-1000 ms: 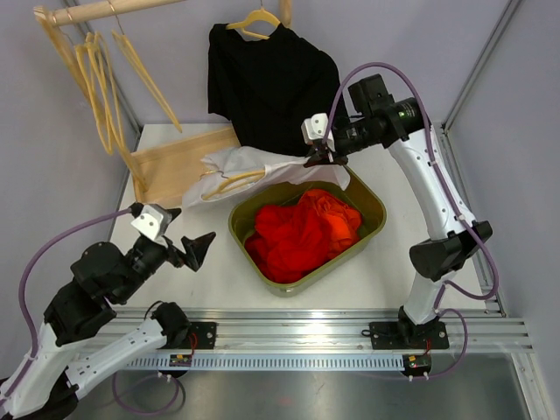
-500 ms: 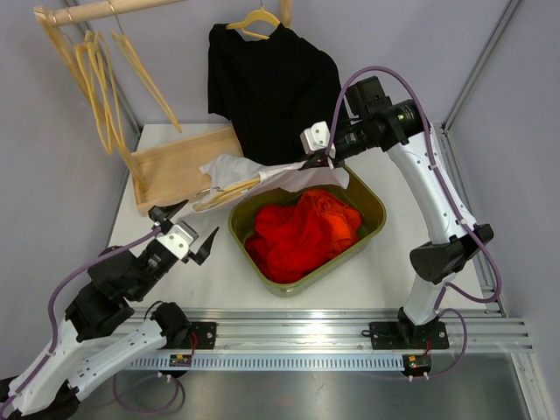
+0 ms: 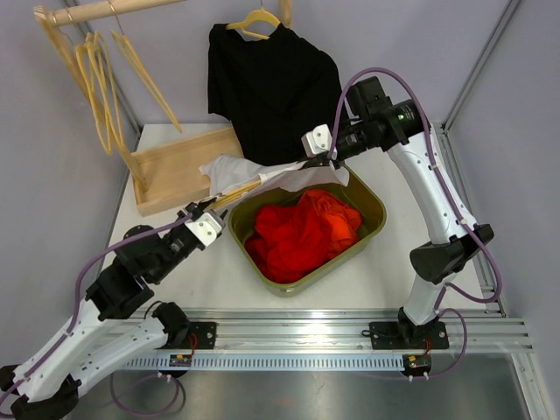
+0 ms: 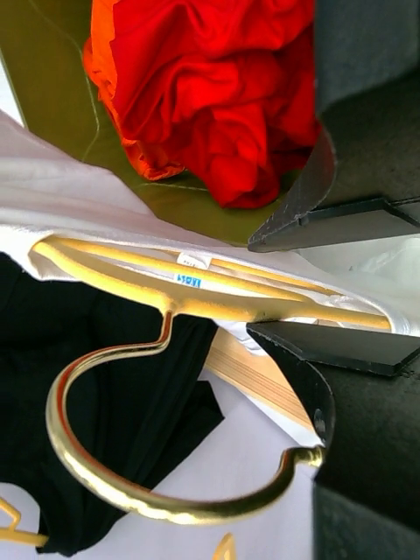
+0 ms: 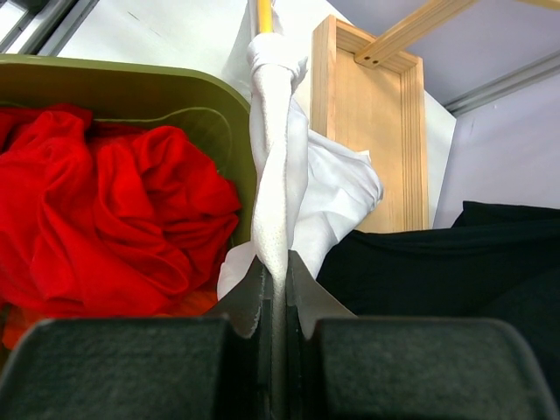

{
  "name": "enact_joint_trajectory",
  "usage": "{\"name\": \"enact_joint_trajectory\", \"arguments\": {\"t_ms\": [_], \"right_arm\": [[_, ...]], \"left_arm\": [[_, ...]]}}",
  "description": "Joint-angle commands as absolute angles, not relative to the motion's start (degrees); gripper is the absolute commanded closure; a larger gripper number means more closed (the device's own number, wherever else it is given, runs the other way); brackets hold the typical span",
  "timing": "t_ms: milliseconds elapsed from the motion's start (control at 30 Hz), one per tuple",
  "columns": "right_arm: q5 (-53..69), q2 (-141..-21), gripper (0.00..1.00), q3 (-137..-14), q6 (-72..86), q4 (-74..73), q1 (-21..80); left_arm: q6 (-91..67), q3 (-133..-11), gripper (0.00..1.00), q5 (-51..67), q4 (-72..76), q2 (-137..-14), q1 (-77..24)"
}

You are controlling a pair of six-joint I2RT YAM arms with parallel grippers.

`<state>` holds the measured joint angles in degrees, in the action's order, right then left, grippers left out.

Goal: Remove the t-shirt from the hanger
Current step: Remove the tshirt from the hanger

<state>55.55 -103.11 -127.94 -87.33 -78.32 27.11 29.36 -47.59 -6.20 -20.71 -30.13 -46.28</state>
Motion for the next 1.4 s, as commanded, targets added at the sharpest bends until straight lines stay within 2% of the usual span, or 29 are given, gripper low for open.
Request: {"name": "enact_joint_trajectory", "arguments": {"t_ms": [0,100,133,233,367,433,600,667,700,800,867,967,1067,1200,1233,1300,1333,1367], "right_arm": [[60.2,-100.0,1.0,-129.0,-89.1,-91.3,27.8],[60.9,-100.2,1.0,-129.4,-89.2,-91.6,27.7],[61.0,-100.3,1.0,-129.6,-89.2,-91.8,27.7],[61.4,-100.3,1.0,-129.7,-89.3,-92.2,27.8],[61.7,-100.3,1.0,-129.4,-89.8,-93.0,27.8],[61.7,-100.3,1.0,-129.1,-90.2,-93.1,27.9],[61.8,-100.2,1.0,-128.8,-90.3,-93.3,28.0],[61.8,-100.2,1.0,-128.6,-90.2,-93.1,28.0],[61.9,-100.3,1.0,-128.6,-90.0,-93.1,28.0],[61.9,-100.4,1.0,-128.2,-89.1,-92.2,28.1],[61.9,-100.3,1.0,-127.4,-87.5,-90.7,28.1],[61.4,-100.3,1.0,-126.4,-83.5,-85.8,28.1],[60.5,-100.3,0.95,-125.0,-74.6,-79.6,28.1],[59.6,-101.2,0.81,-124.7,-64.4,-72.2,28.1],[59.2,-101.4,0.58,-124.9,-61.5,-68.1,28.1],[58.4,-101.9,0.39,-125.5,-52.2,-63.6,28.1],[57.1,-102.0,0.26,-125.9,-48.9,-58.9,28.1],[56.3,-102.2,0.2,-126.4,-43.3,-57.0,28.1]], "left_arm": [[29.9,-49.1,0.6,-2.6,-15.5,-31.3,-45.0],[30.0,-49.2,0.56,-1.3,-15.3,-32.7,-43.2],[30.1,-49.2,0.51,-1.1,-15.2,-33.0,-42.4],[30.1,-49.3,0.44,-0.3,-14.8,-33.9,-40.3],[30.4,-49.4,0.45,3.2,-14.3,-34.3,-37.6],[30.6,-49.3,0.48,4.4,-14.2,-34.5,-35.6],[30.3,-49.7,0.68,10.5,-13.9,-36.2,-31.6],[30.1,-50.0,0.71,12.7,-13.7,-37.3,-30.2],[30.1,-50.3,0.76,13.4,-13.7,-37.7,-29.9],[30.0,-50.9,0.83,14.9,-13.5,-38.8,-29.3],[29.8,-51.2,1.0,15.1,-13.7,-39.1,-29.1],[29.4,-50.9,1.0,14.3,-13.3,-38.2,-28.8],[28.6,-49.9,1.0,11.6,-12.6,-36.3,-28.4],[25.9,-48.8,1.0,6.8,-12.2,-34.2,-27.2],[25.4,-48.4,1.0,5.5,-12.6,-33.7,-26.8],[23.6,-48.4,1.0,4.5,-12.9,-32.7,-26.3],[22.9,-48.4,1.0,4.0,-13.7,-32.3,-25.9],[22.4,-48.7,1.0,4.0,-14.1,-32.3,-25.8]]}}
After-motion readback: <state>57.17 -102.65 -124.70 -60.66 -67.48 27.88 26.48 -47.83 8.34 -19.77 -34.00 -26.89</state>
